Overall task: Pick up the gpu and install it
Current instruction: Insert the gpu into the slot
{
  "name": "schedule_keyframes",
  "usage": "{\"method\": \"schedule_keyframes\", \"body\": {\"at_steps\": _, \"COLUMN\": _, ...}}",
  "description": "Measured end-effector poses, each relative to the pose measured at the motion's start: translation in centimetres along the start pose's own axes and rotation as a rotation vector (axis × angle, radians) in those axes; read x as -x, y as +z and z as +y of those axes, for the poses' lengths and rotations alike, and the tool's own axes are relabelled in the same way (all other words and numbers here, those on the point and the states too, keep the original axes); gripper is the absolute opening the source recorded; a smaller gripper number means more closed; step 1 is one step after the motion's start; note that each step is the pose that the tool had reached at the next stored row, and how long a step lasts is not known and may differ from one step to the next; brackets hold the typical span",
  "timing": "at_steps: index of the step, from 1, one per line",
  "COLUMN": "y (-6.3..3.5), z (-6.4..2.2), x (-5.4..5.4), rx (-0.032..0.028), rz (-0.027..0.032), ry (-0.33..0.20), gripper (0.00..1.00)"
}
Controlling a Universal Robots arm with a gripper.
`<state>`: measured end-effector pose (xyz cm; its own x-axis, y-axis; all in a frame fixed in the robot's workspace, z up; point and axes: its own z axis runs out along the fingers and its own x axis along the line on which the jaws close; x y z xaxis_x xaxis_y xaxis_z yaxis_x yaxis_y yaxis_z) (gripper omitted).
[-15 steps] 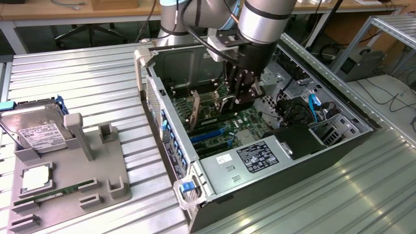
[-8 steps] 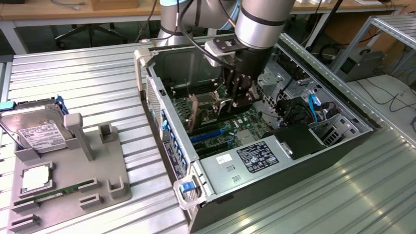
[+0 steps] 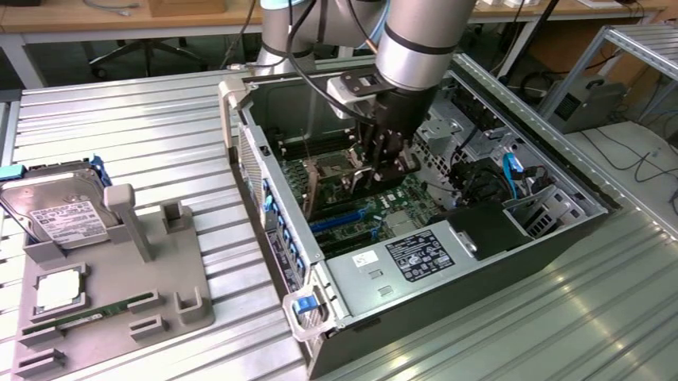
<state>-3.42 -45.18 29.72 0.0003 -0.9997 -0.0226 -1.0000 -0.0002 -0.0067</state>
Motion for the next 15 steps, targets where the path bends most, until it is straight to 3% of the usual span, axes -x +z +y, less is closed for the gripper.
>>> {"method": "schedule_keyframes", "body": {"at_steps": 15, "y": 0.29, "z": 0.75, "x": -0.42, "rx": -0.0004, "rz": 0.0000, "ry": 0.000, "gripper": 0.27}}
